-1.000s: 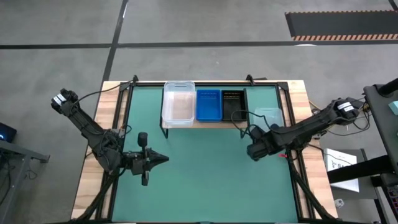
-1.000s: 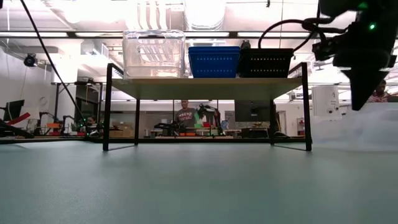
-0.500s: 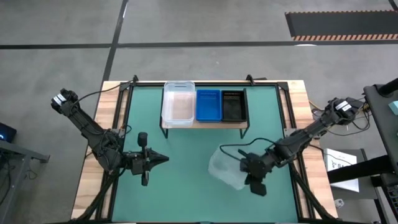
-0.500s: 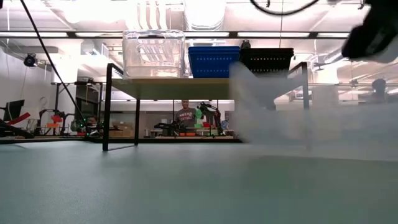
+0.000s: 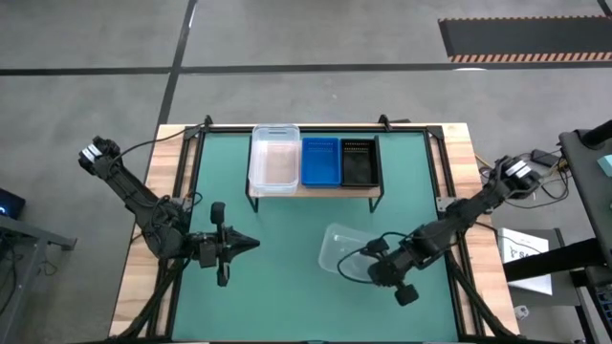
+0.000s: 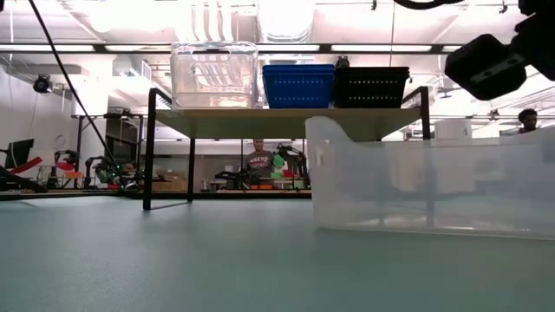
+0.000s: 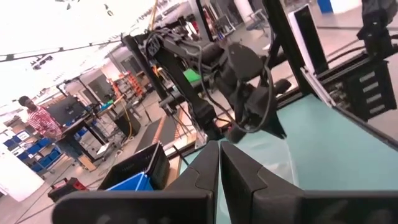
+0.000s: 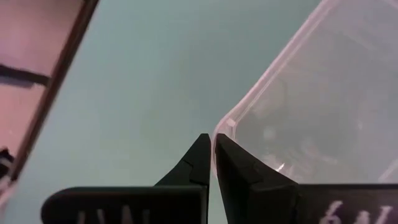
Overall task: Stack baskets on shelf by color
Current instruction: Stack the transparent bin on top of the transparent bins on the shelf
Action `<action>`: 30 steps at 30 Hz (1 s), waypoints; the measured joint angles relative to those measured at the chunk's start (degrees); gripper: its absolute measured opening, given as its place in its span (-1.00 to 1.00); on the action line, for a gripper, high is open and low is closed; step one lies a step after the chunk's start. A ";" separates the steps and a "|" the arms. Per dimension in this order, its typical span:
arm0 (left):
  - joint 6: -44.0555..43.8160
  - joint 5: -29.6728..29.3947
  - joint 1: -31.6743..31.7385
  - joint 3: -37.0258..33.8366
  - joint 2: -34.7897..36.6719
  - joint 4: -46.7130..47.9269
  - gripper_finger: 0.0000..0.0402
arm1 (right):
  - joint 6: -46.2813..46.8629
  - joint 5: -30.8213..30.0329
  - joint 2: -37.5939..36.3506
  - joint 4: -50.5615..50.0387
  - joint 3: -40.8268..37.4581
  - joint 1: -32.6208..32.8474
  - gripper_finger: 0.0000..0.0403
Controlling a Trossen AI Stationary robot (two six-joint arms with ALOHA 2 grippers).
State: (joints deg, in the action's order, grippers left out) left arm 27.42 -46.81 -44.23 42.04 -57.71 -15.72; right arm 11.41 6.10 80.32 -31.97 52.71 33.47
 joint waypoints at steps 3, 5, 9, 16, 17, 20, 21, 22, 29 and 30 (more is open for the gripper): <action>0.00 0.03 0.02 -0.05 -0.41 0.03 -1.00 | -1.02 0.08 -0.43 -1.86 -0.09 -0.33 -0.96; 0.15 0.07 0.02 0.01 -0.99 0.04 -1.00 | -0.98 -0.25 -1.61 -2.38 -0.11 -0.35 -0.95; 1.70 0.07 0.02 0.04 -2.38 -0.96 -1.00 | -0.63 -3.78 -4.03 -6.17 0.76 0.17 -0.84; 2.51 0.01 0.26 0.70 -6.87 -7.64 -1.00 | 1.29 -6.71 -7.07 -16.05 6.09 0.90 -0.45; 1.49 0.03 0.58 0.70 -8.14 -8.49 -1.00 | 2.46 -6.77 -7.44 -18.02 7.22 0.90 -0.41; -0.63 0.03 1.99 1.03 -12.72 -9.36 -1.00 | 7.17 -7.75 -8.38 -21.84 10.11 1.14 -0.33; -1.30 0.03 2.72 1.70 -14.40 -9.40 -1.00 | 8.26 -8.34 -8.68 -22.27 10.57 1.35 -0.32; -1.57 0.04 3.46 2.53 -16.06 -9.37 -1.00 | 8.84 -9.08 -9.02 -22.41 10.83 1.68 -0.32; -4.41 13.76 9.91 12.41 -24.00 2.65 -1.00 | 8.99 -17.02 -13.43 -17.13 7.89 4.92 -0.41; -6.24 17.34 11.39 14.65 -24.66 6.90 -1.00 | 8.97 -17.91 -14.20 -16.33 7.23 5.42 -0.42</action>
State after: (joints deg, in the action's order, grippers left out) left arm 21.18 -29.47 -32.84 56.70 -82.37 -8.82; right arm 20.38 -11.81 66.12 -48.29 59.94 38.89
